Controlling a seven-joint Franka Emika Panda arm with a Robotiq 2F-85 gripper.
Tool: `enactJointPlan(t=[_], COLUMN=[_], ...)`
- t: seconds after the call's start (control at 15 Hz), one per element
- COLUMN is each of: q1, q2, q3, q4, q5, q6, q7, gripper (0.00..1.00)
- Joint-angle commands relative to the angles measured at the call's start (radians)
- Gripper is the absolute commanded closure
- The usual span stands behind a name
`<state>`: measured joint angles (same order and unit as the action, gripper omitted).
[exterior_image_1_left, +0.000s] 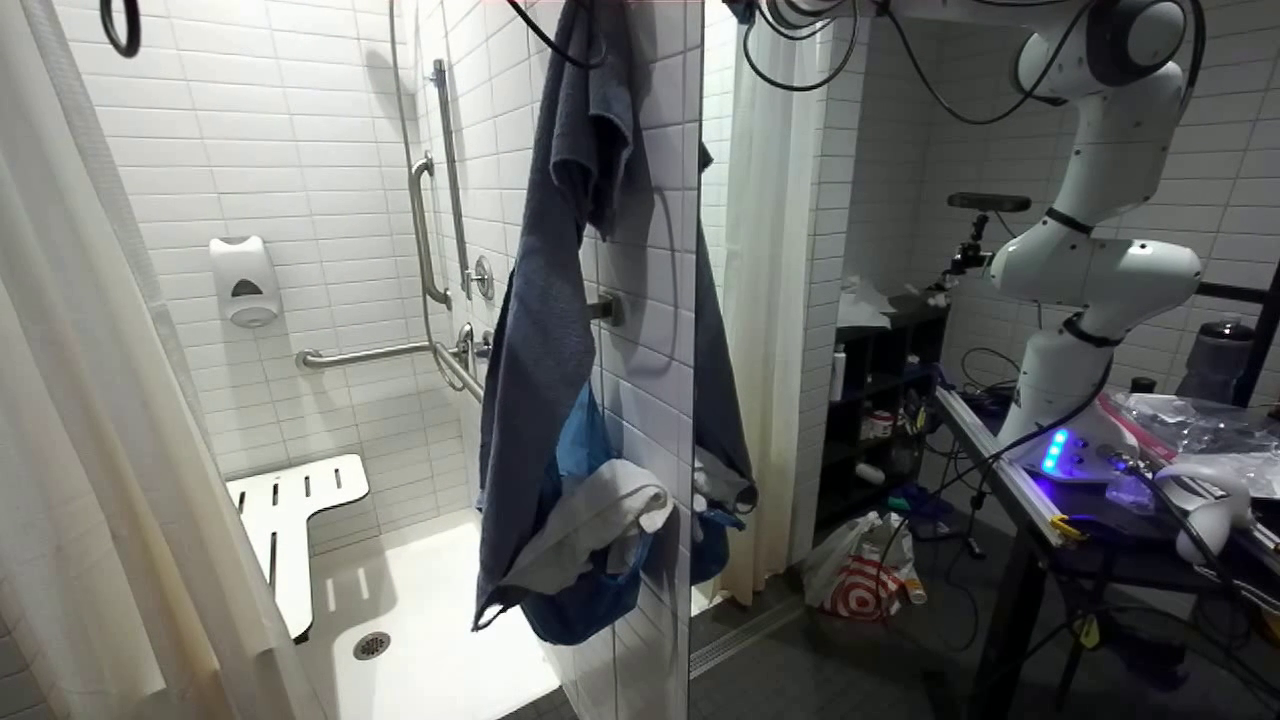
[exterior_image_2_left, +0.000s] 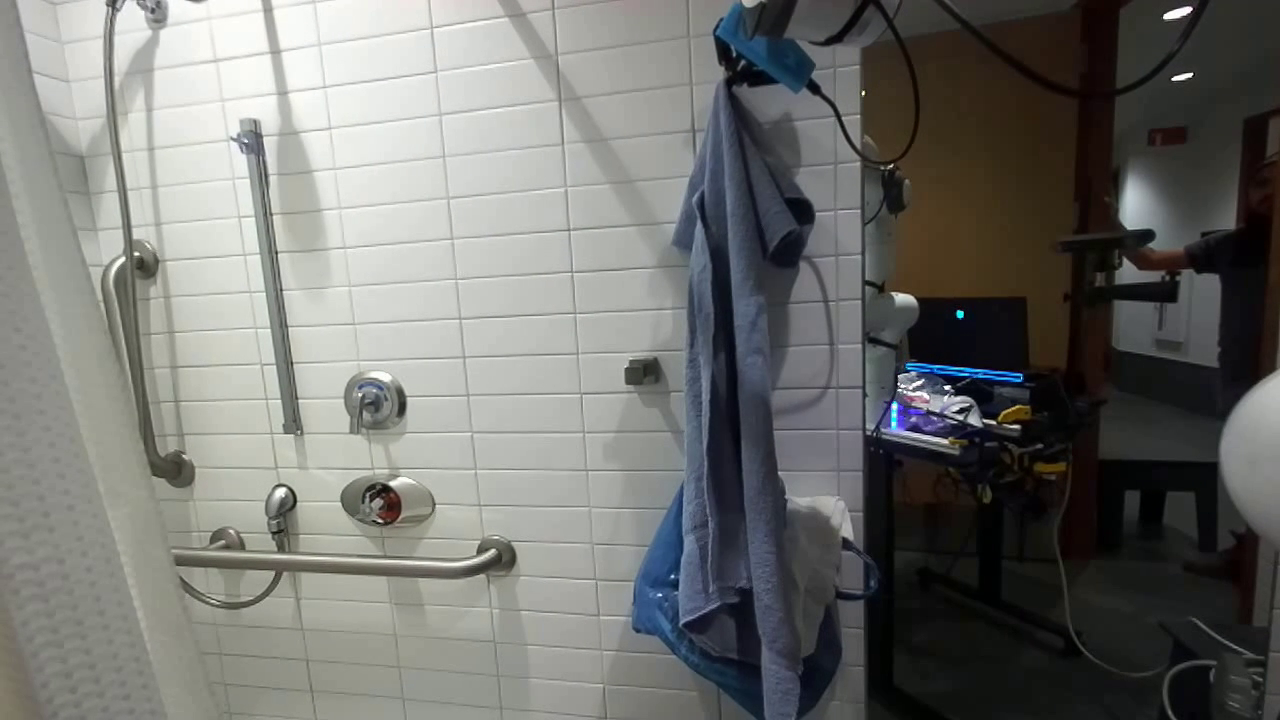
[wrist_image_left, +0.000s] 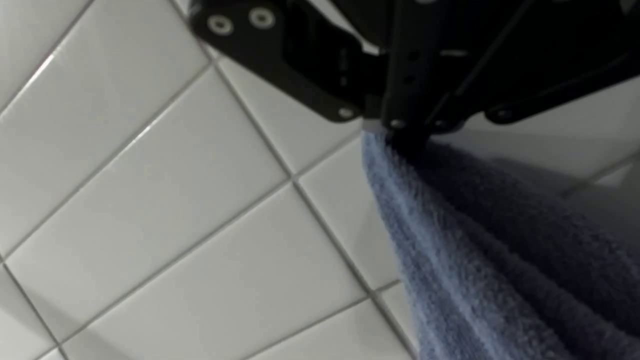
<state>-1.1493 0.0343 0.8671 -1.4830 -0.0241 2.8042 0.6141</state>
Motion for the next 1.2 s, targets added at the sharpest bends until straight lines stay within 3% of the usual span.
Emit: enactJointPlan(t=[0.0, 0.33, 0.4, 0.47, 0.6, 0.67, 0.73, 0.8, 0.87, 0.93, 1.0, 1.13], q1=[0.009, 0.000, 0.182, 0.218, 0.365, 0.253, 0.466, 0.496, 0.565, 0.456, 0.486, 0.481], q2=[0.036, 0.020, 0.007, 0.007, 0.002, 0.004, -0.002, -0.003, -0.009, -0.009, -0.017, -0.025], q3=[0.001, -0.008, -0.201, -0.239, -0.394, -0.282, -0.504, -0.539, -0.614, -0.506, -0.540, -0.543], q4=[0.043, 0.023, 0.017, 0.011, 0.003, 0.000, -0.006, -0.012, -0.020, -0.027, -0.039, -0.059], q5=[-0.049, -0.060, -0.015, -0.008, 0.008, -0.007, 0.021, 0.026, 0.035, 0.023, 0.024, 0.020], q6=[-0.021, -0.016, -0.017, -0.013, -0.015, -0.017, -0.019, -0.016, -0.017, -0.013, -0.013, -0.009], q7=[0.011, 0.024, 0.000, 0.003, 0.003, 0.018, 0.004, 0.005, 0.006, 0.022, 0.026, 0.036], gripper=[1.00, 1.00, 1.00, 1.00, 1.00, 1.00, 1.00, 1.00, 1.00, 1.00, 1.00, 1.00])
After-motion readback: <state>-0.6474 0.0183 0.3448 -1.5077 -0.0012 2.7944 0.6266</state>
